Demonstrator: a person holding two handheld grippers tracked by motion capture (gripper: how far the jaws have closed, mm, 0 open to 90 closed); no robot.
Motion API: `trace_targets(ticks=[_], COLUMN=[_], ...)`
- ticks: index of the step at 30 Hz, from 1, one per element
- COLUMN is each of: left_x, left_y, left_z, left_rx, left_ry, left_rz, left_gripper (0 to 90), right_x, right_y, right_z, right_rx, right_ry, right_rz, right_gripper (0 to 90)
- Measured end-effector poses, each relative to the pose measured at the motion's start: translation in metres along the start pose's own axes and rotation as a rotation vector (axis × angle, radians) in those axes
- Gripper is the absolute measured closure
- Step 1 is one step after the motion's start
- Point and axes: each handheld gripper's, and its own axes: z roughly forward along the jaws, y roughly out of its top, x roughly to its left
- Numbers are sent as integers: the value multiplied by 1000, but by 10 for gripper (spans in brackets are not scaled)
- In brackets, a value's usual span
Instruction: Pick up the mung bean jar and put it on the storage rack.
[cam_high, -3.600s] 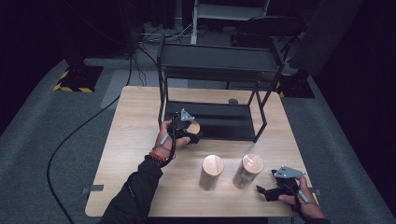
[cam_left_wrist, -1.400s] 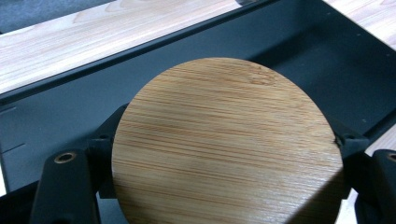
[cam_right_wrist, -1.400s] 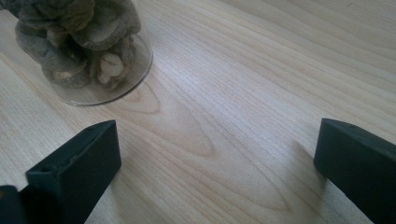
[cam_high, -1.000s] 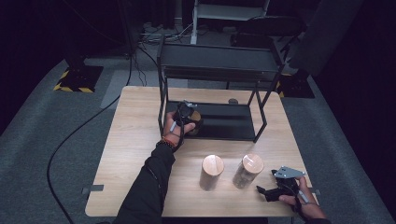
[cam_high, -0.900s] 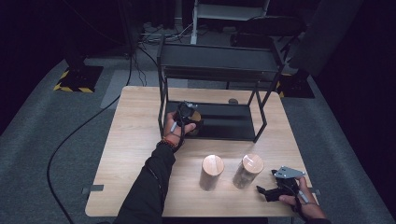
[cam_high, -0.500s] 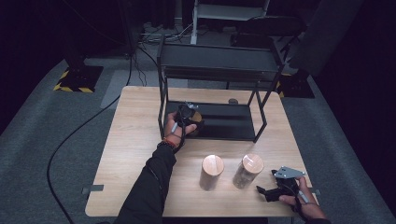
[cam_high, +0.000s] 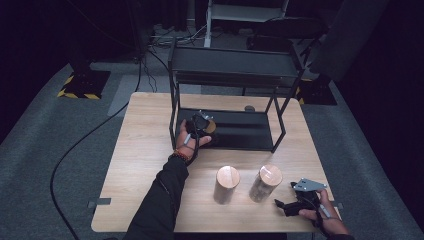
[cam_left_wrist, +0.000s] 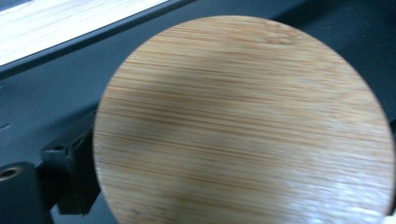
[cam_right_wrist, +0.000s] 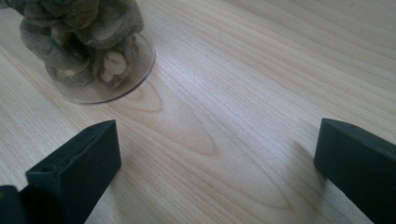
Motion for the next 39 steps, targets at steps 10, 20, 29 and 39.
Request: trace_targets(ticks=[10,20,29,39], left_x=[-4,-16,-21,-25], left_y=[-7,-15,-20,-36], left_z=[-15,-30,-46,-66], left_rx=[-37,-69,-86,-131], left_ry=[26,73,83,78], left_rz=[33,104,150,181], left_gripper=[27,27,27,27], right_x=[0,0,0,0], right_y=[0,0,0,0], right_z=[0,0,0,0], right_rx=[0,0,0,0], right_ry=[0,1,1,1], right_rz=[0,-1,-2,-2], right_gripper=[4,4,4,4])
